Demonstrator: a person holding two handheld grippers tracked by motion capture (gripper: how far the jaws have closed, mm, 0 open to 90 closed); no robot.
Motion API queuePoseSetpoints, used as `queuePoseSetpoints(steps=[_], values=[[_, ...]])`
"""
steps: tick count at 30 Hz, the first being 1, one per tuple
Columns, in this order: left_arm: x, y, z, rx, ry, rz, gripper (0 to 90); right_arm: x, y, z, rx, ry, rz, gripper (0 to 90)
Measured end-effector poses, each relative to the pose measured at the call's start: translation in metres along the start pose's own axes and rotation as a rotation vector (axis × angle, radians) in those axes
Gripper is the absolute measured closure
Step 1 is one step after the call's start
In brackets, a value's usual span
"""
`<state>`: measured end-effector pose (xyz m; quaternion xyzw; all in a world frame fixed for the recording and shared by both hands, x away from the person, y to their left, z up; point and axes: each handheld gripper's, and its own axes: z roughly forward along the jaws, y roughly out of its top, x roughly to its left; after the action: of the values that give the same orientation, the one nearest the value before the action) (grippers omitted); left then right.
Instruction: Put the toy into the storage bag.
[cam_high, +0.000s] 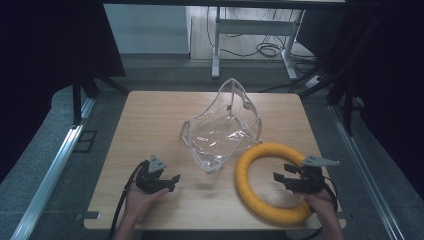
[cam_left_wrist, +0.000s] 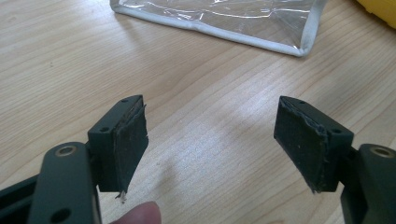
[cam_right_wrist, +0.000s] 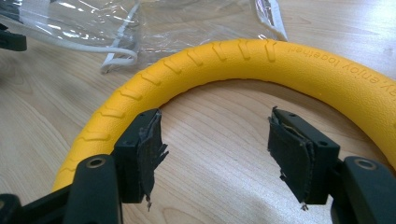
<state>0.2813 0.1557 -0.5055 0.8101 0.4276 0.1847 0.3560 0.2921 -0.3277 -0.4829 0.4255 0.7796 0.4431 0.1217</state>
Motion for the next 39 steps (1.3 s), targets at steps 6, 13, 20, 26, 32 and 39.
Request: queuePoseSetpoints(steps=[6, 13, 20, 26, 32, 39], values=[[-0.004, -0.001, -0.003, 0.003, 0.007, 0.008, 25.7, 0.009, 0.006, -0.007, -0.033, -0.008, -0.038, 37.6], [-0.005, -0.002, -0.01, -0.01, 0.014, 0.0, 25.6, 0.024, 0.015, -0.014, 0.026, 0.056, -0.096, 38.2], [-0.005, -0.003, -0.015, -0.014, 0.02, -0.009, 25.6, 0.041, 0.013, -0.018, 0.163, 0.121, -0.176, 39.2], [-0.009, -0.004, -0.015, -0.013, 0.013, -0.005, 25.6, 0.061, 0.01, -0.013, 0.291, 0.159, -0.246, 38.0], [-0.007, -0.005, -0.014, -0.004, 0.011, -0.003, 25.6, 0.075, 0.005, 0.008, 0.4, 0.169, -0.287, 37.6], [-0.005, -0.006, -0.015, -0.011, 0.014, -0.017, 25.6, 0.087, 0.003, 0.024, 0.526, 0.168, -0.341, 40.2]])
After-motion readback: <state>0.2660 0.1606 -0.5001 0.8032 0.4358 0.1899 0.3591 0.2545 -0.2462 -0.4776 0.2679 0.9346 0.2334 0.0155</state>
